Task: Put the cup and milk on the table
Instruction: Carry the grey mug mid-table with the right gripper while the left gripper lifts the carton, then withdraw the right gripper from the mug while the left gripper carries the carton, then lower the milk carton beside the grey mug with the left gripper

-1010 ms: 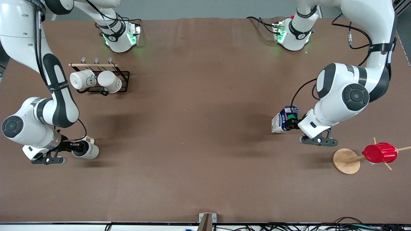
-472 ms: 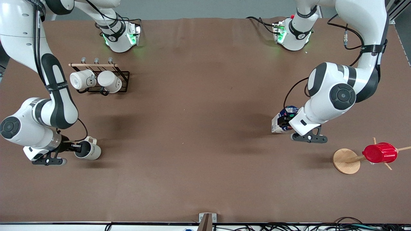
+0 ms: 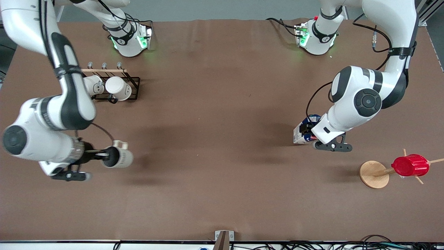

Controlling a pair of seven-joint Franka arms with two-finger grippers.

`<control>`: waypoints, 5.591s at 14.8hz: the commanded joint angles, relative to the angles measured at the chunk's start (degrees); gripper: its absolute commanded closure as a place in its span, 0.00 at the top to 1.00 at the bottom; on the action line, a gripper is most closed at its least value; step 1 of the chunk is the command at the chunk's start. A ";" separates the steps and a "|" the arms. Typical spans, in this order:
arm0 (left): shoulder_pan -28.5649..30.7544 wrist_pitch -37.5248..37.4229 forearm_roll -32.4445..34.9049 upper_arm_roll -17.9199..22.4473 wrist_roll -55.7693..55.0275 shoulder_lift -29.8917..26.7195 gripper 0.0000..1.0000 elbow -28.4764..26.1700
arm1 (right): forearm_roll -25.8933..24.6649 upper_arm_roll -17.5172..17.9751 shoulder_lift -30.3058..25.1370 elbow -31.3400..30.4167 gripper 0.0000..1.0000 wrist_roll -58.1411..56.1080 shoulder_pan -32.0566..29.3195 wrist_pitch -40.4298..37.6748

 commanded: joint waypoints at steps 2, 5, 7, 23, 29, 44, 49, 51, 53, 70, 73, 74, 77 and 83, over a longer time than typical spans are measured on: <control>0.09 1.21 0.02 -0.43 -0.54 -2.53 0.99 -4.07 | -9.27 12.96 1.53 -0.47 0.00 21.96 1.20 2.26; 0.09 1.21 0.54 -0.43 -0.54 -2.80 0.97 -5.30 | -11.40 15.45 4.70 -0.56 0.00 32.88 8.12 7.61; 0.09 1.21 0.63 -0.52 -0.62 -2.97 0.75 -5.57 | -13.32 15.45 6.54 -0.65 0.00 37.73 12.96 11.83; 0.79 1.03 0.55 -0.43 -0.71 -2.62 0.12 -2.51 | -23.89 15.45 14.29 -0.56 0.37 53.57 23.36 18.35; -0.61 -0.98 -0.16 -0.60 -5.45 1.15 0.08 8.65 | -24.24 16.16 10.87 -0.47 1.00 53.13 21.87 17.04; -18.09 -3.71 0.46 -0.69 -24.88 13.20 0.01 22.38 | -18.91 9.42 -21.03 -0.56 1.00 22.50 -3.71 -13.37; -18.72 -3.71 0.37 -0.69 -25.76 13.72 0.01 22.29 | -9.21 -2.90 -27.10 -0.74 1.00 4.11 -3.36 -18.73; -19.07 -3.71 0.28 -0.78 -25.85 13.81 0.01 22.29 | -5.54 -6.85 -28.16 -0.56 1.00 -0.64 -3.36 -21.01; -19.24 -3.97 0.37 -0.78 -25.94 14.25 0.01 22.11 | -1.31 -11.95 -28.43 -0.47 1.00 -7.56 -3.10 -22.60; -20.56 -7.84 0.55 -0.69 -24.88 16.62 0.23 21.41 | -1.21 -12.23 -28.69 -0.56 1.00 -13.49 -2.83 -25.33; -20.65 -7.84 0.55 -0.78 -24.88 16.89 0.88 21.41 | -1.21 -12.23 -28.69 -0.56 1.00 -13.49 -2.75 -25.33; -20.65 -7.84 0.55 -0.69 -24.88 16.72 0.99 21.50 | -1.21 -12.23 -28.61 -0.56 1.00 -13.49 -2.75 -25.42; -19.95 -7.84 0.55 -0.69 -24.62 15.93 1.00 21.58 | -1.21 -12.23 -28.61 -0.56 1.00 -13.49 -2.75 -25.68; -16.00 -8.19 0.46 -0.60 -24.36 9.70 1.00 21.32 | -1.21 -12.23 -28.61 -0.56 1.00 -13.49 -2.75 -25.77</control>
